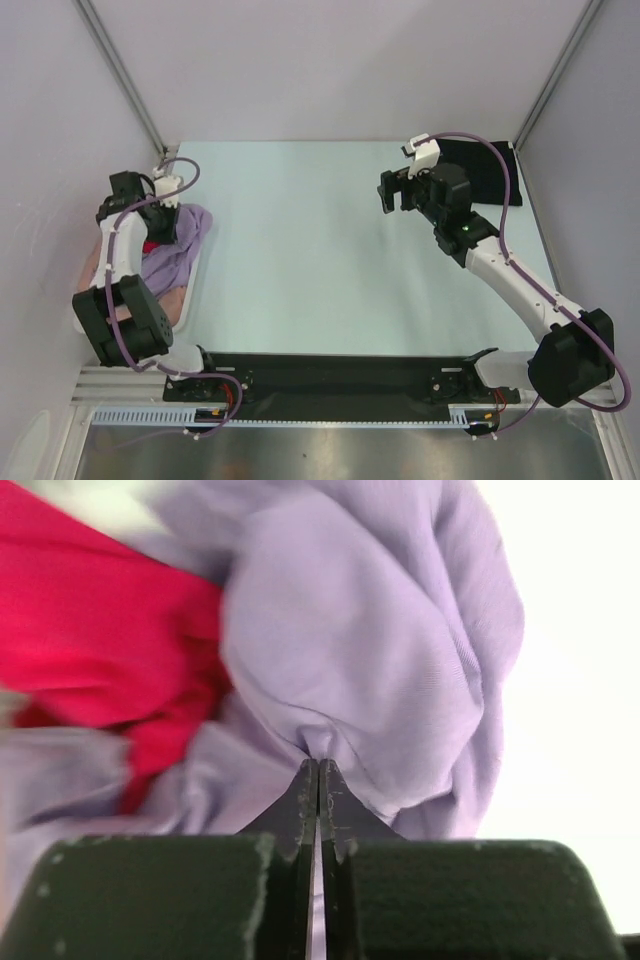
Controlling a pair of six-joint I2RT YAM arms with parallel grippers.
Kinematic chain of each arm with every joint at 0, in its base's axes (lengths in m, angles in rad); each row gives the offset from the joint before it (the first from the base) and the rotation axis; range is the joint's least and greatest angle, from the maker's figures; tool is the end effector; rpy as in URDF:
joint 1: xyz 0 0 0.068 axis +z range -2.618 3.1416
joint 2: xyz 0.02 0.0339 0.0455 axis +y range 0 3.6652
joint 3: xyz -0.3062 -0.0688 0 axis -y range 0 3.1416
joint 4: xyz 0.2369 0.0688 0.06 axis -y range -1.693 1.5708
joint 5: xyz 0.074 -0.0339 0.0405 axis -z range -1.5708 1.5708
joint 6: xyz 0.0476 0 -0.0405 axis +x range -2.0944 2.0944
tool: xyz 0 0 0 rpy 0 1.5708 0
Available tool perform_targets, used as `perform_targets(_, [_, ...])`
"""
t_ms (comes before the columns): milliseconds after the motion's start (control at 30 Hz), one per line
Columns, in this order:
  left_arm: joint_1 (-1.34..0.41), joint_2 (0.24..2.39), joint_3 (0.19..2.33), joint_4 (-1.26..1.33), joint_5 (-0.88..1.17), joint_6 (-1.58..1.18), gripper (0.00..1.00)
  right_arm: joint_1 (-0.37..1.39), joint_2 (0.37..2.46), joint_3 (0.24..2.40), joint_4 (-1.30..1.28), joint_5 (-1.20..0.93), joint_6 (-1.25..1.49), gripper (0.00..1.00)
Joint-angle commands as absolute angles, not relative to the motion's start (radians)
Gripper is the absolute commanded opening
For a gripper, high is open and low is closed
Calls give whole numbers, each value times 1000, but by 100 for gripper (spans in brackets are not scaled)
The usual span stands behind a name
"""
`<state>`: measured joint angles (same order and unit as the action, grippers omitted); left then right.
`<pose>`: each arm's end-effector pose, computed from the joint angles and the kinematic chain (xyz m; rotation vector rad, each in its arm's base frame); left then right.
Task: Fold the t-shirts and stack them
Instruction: Grab the tshirt from the pile, then move the tshirt to the center of the board
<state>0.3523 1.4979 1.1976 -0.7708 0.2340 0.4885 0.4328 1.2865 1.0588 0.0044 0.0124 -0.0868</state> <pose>0.2848 0.0929 0.3005 0.2540 2.5816 -0.0082 0.2699 0.1240 0.3855 -0.4539 1.7421 0.2364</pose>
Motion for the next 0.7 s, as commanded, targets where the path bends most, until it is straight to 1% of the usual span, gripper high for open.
perform_targets(0, [348,1372,1348,-773,230,451,0,440,1276,1100,23,28,-83,95])
perform_targets(67, [336,1338,1451,-802,262,445,0,440,1267,1101,29,23,-60,95])
perform_targets(133, [289,1318,1520,-816,297,442,0,443,1261,1100,37,21,-43,95])
perform_targets(167, [260,1309,1590,-828,314,446,0,445,1255,1100,38,21,-34,95])
perform_targets(267, [76,1284,1724,-854,325,471,0,449,1227,1100,57,15,-5,95])
perform_targets(300, [-46,1284,1761,-865,330,479,0,449,1209,1100,58,9,32,95])
perform_targets(367, [-153,1293,1889,-909,353,488,0,449,1190,1101,58,9,47,95])
perform_targets(400, [-251,1319,1940,-932,391,488,0,449,1180,1103,54,-17,52,95])
perform_targets(433, [-297,1334,2054,-955,394,488,0,449,1157,1109,39,-17,57,96])
perform_targets(467, [-389,1354,2115,-1006,391,482,0,449,1143,1111,28,-17,58,96])
perform_targets(533, [-472,1390,2259,-1040,381,482,0,448,1103,1112,5,-9,54,96])
perform_targets(600, [-555,1405,2334,-1061,386,468,0,445,1079,1111,-34,-2,49,98])
perform_targets(667, [-575,1428,2420,-1063,420,422,0,431,1040,1109,-66,44,48,98])
